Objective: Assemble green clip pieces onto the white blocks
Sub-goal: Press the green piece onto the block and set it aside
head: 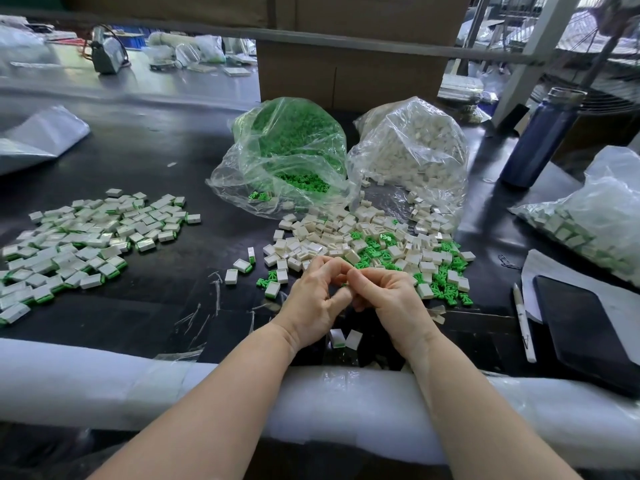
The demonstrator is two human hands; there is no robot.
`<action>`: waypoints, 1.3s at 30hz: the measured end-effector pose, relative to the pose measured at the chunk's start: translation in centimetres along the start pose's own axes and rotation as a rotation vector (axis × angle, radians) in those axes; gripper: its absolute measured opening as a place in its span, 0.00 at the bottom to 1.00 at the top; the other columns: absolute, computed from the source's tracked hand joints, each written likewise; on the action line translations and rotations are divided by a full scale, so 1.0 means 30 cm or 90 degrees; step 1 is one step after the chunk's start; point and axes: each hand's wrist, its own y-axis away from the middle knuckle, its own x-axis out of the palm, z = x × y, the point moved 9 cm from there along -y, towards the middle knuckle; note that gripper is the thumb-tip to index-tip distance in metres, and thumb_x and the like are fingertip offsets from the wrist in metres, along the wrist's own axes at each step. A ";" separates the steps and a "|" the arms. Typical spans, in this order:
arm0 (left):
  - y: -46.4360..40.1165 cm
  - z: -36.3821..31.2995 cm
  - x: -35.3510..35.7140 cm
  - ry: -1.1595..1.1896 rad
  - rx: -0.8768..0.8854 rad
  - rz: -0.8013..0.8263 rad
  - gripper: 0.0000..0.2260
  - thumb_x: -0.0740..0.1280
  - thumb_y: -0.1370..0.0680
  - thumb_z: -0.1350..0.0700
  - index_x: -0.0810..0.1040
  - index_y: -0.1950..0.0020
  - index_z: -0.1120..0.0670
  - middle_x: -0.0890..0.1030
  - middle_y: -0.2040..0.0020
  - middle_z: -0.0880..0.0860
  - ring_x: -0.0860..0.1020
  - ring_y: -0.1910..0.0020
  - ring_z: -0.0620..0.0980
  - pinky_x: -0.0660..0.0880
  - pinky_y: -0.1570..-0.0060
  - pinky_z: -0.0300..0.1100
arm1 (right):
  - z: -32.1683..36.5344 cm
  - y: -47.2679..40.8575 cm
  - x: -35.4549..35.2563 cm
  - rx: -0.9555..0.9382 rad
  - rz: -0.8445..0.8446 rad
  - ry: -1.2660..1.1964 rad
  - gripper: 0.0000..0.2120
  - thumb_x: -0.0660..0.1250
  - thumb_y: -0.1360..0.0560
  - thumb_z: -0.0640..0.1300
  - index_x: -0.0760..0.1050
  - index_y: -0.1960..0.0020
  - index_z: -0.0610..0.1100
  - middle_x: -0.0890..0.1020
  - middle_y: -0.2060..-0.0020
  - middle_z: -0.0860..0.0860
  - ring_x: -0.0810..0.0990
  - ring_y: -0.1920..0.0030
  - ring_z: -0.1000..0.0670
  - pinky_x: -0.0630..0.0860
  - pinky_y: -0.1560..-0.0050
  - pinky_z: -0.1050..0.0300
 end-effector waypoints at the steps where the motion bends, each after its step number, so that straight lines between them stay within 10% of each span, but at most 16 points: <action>1: -0.003 0.003 -0.004 0.018 0.003 -0.008 0.04 0.65 0.24 0.56 0.76 0.50 0.52 0.70 0.50 0.49 0.73 0.52 0.50 0.73 0.45 0.42 | 0.002 0.000 0.003 -0.003 0.001 0.004 0.12 0.66 0.26 0.46 0.82 0.58 0.39 0.78 0.68 0.43 0.74 0.67 0.51 0.73 0.65 0.63; 6: -0.009 0.015 -0.030 0.051 -0.001 -0.065 0.04 0.64 0.22 0.60 0.76 0.48 0.55 0.71 0.48 0.55 0.73 0.54 0.50 0.71 0.53 0.28 | 0.007 0.000 -0.042 -0.023 -0.083 -0.016 0.05 0.68 0.26 0.40 0.80 0.52 0.39 0.84 0.60 0.46 0.82 0.59 0.52 0.79 0.62 0.61; 26: -0.003 -0.007 -0.039 -0.006 0.045 -0.112 0.08 0.68 0.25 0.60 0.80 0.47 0.57 0.76 0.56 0.47 0.75 0.55 0.41 0.70 0.52 0.26 | 0.032 -0.003 -0.053 -0.094 -0.129 0.221 0.06 0.65 0.23 0.40 0.75 0.60 0.44 0.75 0.69 0.54 0.70 0.69 0.60 0.68 0.66 0.69; 33: 0.045 0.035 -0.191 -0.021 -0.005 -0.419 0.09 0.67 0.24 0.63 0.80 0.46 0.55 0.78 0.55 0.50 0.78 0.61 0.48 0.78 0.54 0.41 | 0.050 0.008 -0.089 -0.104 -0.190 0.203 0.05 0.68 0.25 0.41 0.75 0.60 0.45 0.77 0.66 0.52 0.74 0.65 0.59 0.72 0.62 0.68; 39: 0.115 0.126 -0.314 -0.034 -0.162 -0.614 0.09 0.64 0.23 0.66 0.81 0.47 0.59 0.67 0.49 0.51 0.72 0.59 0.45 0.63 0.53 0.21 | 0.042 0.008 -0.096 -0.087 -0.199 0.217 0.06 0.69 0.26 0.40 0.75 0.61 0.48 0.78 0.65 0.52 0.75 0.63 0.54 0.75 0.58 0.61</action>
